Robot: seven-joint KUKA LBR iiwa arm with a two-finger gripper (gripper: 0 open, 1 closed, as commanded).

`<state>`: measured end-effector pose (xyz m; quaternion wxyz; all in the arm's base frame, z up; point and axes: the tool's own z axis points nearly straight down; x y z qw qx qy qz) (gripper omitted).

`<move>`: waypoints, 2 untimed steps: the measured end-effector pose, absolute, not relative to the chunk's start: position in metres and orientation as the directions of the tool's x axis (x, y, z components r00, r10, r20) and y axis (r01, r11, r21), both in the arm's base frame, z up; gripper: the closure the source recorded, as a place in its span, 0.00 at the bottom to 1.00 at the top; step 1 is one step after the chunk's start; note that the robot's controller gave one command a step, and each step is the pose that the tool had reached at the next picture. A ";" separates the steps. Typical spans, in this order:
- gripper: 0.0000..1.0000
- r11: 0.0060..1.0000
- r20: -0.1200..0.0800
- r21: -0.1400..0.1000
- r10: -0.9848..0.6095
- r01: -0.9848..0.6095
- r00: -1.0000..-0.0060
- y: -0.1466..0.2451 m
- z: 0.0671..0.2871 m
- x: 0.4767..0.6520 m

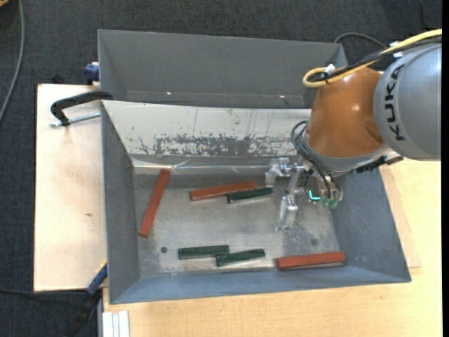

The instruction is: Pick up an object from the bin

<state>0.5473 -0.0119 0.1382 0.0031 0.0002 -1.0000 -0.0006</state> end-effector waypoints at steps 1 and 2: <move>0.00 1.000 0.000 0.001 -0.001 -0.001 -1.000 -0.012 0.142 0.549; 0.00 0.999 -0.008 0.001 -0.048 -0.048 -0.999 0.065 0.091 0.580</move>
Offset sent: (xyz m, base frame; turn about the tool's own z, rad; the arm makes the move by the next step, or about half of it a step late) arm 0.0406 0.1043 -0.0682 -0.0670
